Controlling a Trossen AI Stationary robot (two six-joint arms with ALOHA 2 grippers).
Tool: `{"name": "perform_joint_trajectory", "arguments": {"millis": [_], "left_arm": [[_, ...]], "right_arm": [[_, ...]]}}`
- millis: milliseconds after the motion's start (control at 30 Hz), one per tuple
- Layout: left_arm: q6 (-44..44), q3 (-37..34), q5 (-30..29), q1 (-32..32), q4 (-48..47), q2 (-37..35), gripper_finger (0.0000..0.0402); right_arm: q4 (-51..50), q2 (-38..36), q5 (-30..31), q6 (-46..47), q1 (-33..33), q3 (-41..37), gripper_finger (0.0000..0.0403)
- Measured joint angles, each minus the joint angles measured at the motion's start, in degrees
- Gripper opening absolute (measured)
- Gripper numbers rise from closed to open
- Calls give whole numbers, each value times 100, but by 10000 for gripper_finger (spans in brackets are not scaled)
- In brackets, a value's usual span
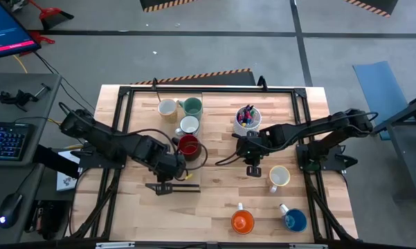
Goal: Place coffee mugs
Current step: Put the red mug on the shelf
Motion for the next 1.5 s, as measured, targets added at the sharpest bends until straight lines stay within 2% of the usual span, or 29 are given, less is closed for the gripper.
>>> {"name": "perform_joint_trajectory", "arguments": {"millis": [567,800,1500], "left_arm": [[292,0,468,-7,-3,467,62],[280,0,492,-7,-431,600,62],[327,-699,36,68,-321,562,62]], "right_arm": [[0,0,-1,0,0,0,71],[-2,0,1,0,-2,0,71],[-4,0,-1,-2,-1,0,71]]}}
